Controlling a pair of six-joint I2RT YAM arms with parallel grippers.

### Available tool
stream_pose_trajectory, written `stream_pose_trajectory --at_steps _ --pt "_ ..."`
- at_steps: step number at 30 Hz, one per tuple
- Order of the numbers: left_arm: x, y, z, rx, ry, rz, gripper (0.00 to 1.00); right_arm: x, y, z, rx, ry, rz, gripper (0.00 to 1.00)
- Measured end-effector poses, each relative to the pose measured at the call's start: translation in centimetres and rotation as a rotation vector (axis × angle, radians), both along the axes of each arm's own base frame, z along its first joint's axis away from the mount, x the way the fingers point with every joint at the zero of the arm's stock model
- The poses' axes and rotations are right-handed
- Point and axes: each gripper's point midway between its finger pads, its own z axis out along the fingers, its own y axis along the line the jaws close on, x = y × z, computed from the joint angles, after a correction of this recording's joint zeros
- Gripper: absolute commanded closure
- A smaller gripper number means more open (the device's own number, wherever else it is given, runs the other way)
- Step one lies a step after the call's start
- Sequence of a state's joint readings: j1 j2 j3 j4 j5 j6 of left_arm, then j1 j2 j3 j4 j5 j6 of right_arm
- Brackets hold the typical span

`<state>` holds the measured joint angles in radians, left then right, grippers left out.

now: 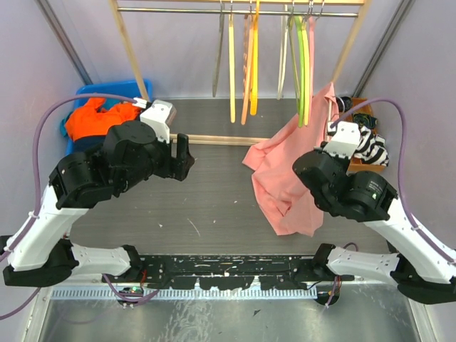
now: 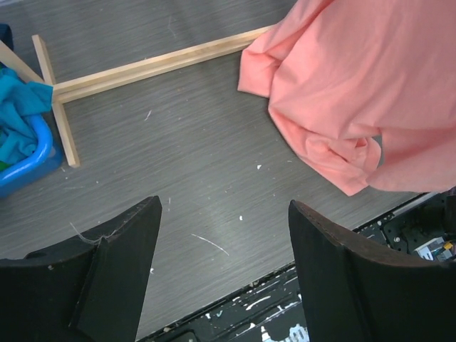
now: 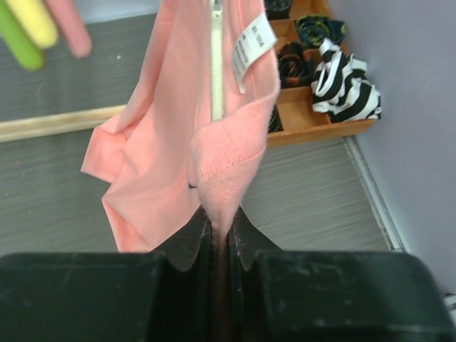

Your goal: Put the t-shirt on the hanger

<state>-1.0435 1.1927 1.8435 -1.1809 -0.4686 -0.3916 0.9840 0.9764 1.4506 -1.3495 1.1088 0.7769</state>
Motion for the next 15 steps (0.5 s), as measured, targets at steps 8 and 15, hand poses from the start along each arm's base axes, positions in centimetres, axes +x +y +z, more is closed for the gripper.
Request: stream_pose_trajectory --at_steps 8,15 --pt "0.6 0.8 0.6 0.005 -0.014 0.015 0.21 4.7 -1.8 1.5 0.004 -0.001 -0.064 0.99" --pt "0.5 1.3 0.5 0.020 -0.006 0.016 0.21 8.1 -1.4 5.5 0.040 -0.038 0.017 0.99"
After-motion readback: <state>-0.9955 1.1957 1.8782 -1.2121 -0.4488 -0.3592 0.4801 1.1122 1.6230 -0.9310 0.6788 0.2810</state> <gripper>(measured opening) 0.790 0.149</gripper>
